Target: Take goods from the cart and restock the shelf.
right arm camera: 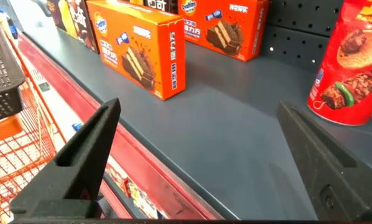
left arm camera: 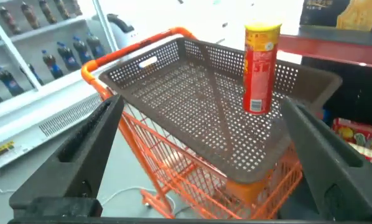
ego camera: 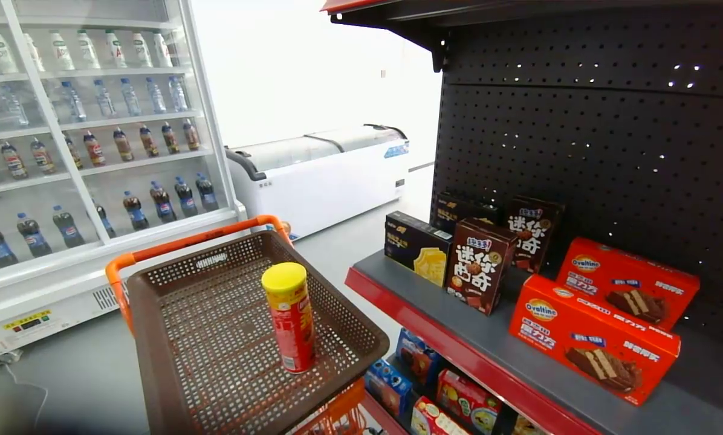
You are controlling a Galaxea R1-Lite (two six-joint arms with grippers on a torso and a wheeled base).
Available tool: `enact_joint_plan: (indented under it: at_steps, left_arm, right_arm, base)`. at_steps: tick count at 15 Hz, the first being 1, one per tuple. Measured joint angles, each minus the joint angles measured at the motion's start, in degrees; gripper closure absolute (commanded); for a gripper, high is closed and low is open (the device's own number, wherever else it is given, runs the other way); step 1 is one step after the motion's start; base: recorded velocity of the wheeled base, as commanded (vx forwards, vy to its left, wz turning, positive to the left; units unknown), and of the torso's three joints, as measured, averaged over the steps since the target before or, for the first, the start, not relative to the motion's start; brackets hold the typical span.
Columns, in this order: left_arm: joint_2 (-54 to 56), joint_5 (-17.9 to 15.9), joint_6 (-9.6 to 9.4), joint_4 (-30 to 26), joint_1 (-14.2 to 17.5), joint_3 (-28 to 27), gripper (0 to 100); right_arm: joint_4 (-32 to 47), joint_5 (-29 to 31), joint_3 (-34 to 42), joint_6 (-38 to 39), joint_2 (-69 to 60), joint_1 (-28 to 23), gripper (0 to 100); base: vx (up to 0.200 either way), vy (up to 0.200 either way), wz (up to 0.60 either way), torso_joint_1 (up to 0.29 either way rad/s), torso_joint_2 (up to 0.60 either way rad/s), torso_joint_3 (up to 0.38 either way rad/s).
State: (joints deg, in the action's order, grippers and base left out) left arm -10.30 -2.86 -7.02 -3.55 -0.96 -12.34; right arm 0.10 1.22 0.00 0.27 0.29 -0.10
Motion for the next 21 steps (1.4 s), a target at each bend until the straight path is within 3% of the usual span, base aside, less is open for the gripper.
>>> enact_joint_plan:
  at_steps: [3,5,7,11,17,21]
  left_arm:
    - [-14.69,-1.45,-1.84,-1.05,-0.85,-7.03,0]
    - [-23.52,-2.22,-4.69,-1.35,-2.54,-9.44,0]
    - [-29.77,-2.46,-5.69,-1.18,-5.12,-10.09,0]
    - [-42.09,-2.61,-3.57,9.13,-9.73,-9.51,0]
    - [-66.4,-2.52,-2.41,32.61,-10.93,-9.98,0]
    - [-81.43,-2.41,0.35,44.65,-11.63,-14.03,0]
  right_arm:
    - [-0.02,-0.02,0.0,0.0,-0.02,0.0,0]
    - [-0.02,-0.02,0.0,0.0,-0.02,0.0,0]
    - [-0.02,0.0,0.0,0.0,0.0,0.0,0]
    - [-0.02,-0.02,0.0,0.0,0.0,0.0,0]
    - [-0.02,-0.05,0.0,0.0,0.0,0.0,0]
    - [-0.02,0.0,0.0,0.0,0.0,0.05,0]
  base:
    - [0.0,0.0,0.0,0.0,0.0,0.0]
    - [0.0,0.0,0.0,0.0,0.0,0.0]
    - [0.0,0.0,0.0,0.0,0.0,0.0]
    - [0.0,0.0,0.0,0.0,0.0,0.0]
    - [0.0,0.0,0.0,0.0,0.0,0.0]
    - [0.0,0.0,0.0,0.0,0.0,0.0]
